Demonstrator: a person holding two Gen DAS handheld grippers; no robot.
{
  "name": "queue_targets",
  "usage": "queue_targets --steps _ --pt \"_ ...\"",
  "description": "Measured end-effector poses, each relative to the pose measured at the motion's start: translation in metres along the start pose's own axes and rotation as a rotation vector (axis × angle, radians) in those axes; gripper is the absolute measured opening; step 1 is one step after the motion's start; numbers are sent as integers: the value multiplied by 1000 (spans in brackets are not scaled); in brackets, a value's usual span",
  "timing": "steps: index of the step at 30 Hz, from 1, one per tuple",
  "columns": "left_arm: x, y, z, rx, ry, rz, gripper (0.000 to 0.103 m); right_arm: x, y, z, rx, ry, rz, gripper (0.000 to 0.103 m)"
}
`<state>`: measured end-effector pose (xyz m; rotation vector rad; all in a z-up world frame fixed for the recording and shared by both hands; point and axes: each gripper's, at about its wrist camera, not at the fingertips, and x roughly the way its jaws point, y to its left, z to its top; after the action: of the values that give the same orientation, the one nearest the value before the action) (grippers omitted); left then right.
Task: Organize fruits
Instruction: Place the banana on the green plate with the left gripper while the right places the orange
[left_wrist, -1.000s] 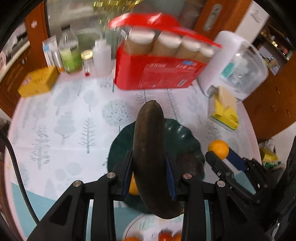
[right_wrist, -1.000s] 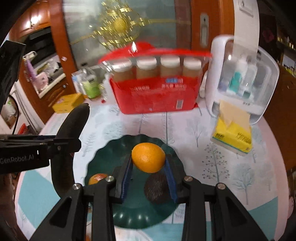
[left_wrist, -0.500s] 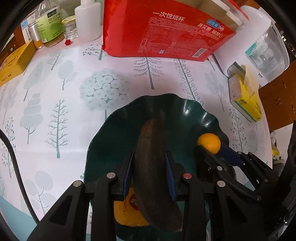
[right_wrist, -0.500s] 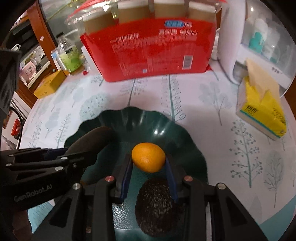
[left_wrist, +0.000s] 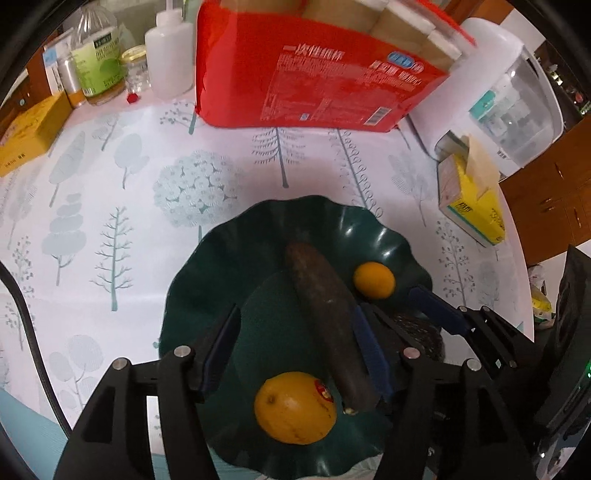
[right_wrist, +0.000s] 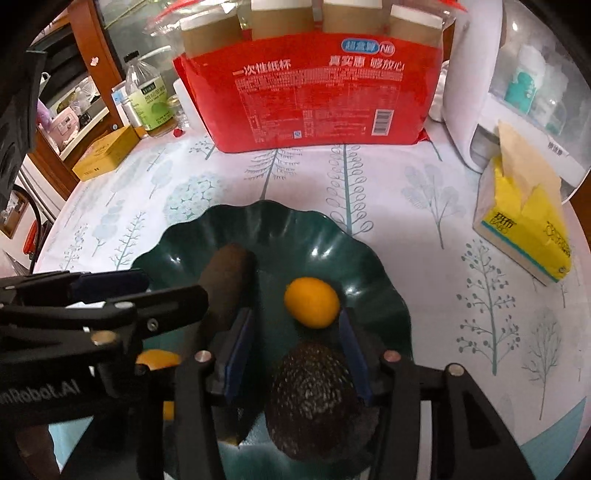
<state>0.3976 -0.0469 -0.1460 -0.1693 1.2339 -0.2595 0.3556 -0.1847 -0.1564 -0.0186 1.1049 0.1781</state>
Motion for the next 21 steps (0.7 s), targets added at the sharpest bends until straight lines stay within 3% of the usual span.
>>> queue_targets --steps 9,21 --pt "-46 -6 -16 34 -66 62 79 -35 2 -4 -7 -57 4 49" --pt "-96 -7 -56 23 -94 163 89 -89 10 -26 -30 -108 9 49"
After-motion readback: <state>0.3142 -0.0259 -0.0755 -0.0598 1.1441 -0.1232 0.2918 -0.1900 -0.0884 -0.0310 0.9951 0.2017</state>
